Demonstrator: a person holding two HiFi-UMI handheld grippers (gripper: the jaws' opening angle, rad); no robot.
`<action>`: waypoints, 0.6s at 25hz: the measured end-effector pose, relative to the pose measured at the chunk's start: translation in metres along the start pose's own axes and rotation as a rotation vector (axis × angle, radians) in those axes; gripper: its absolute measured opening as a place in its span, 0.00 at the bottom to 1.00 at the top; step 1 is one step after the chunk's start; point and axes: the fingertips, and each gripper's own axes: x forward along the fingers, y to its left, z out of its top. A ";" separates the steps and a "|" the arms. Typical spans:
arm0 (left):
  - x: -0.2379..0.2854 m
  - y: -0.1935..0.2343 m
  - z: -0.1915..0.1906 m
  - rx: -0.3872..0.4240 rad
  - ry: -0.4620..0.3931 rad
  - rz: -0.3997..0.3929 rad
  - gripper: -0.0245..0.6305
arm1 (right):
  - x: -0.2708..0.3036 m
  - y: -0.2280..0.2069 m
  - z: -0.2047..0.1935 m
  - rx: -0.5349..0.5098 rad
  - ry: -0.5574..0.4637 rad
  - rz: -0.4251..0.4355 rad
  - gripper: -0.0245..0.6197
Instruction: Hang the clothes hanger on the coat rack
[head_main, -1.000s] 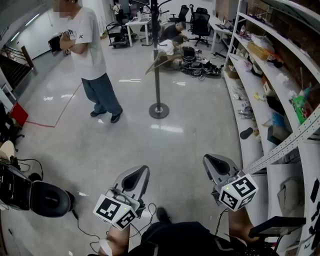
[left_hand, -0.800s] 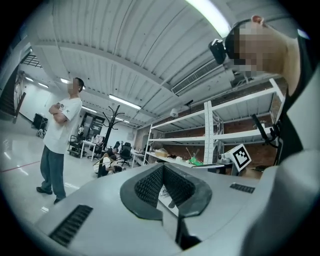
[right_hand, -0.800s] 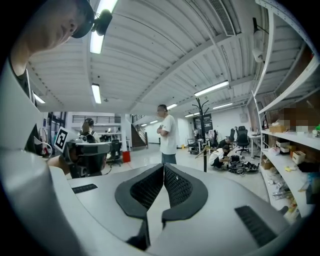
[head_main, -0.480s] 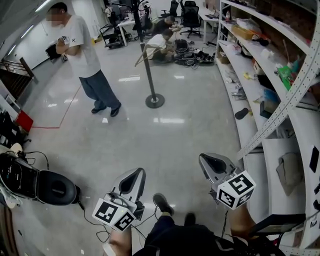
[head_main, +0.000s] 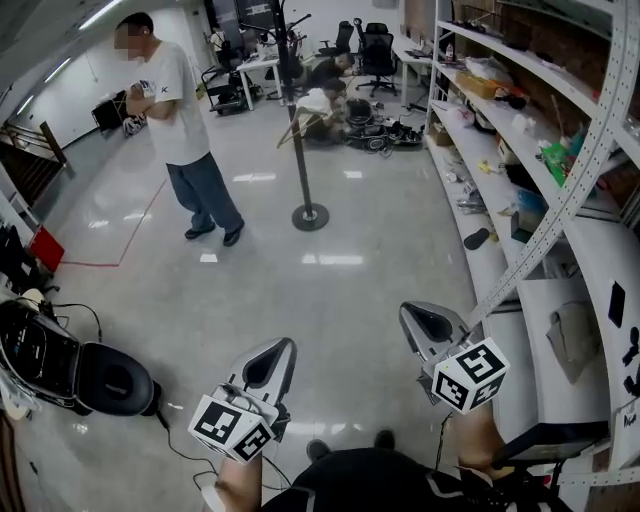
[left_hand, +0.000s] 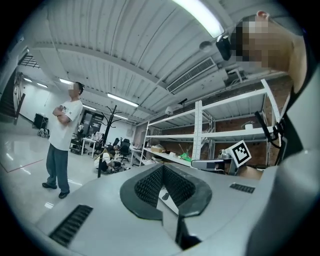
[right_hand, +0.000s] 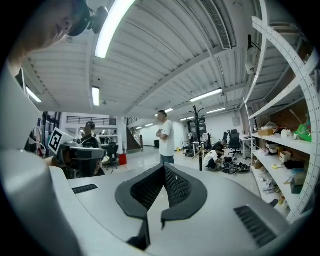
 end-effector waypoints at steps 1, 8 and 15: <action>-0.004 0.004 0.001 -0.003 -0.006 0.001 0.04 | 0.002 0.006 0.000 -0.013 0.005 -0.001 0.05; -0.021 0.016 0.005 -0.015 -0.024 0.001 0.04 | 0.008 0.027 0.006 -0.027 0.006 -0.005 0.05; -0.022 0.001 0.012 0.000 -0.062 -0.002 0.04 | 0.000 0.027 0.011 -0.047 -0.012 0.004 0.05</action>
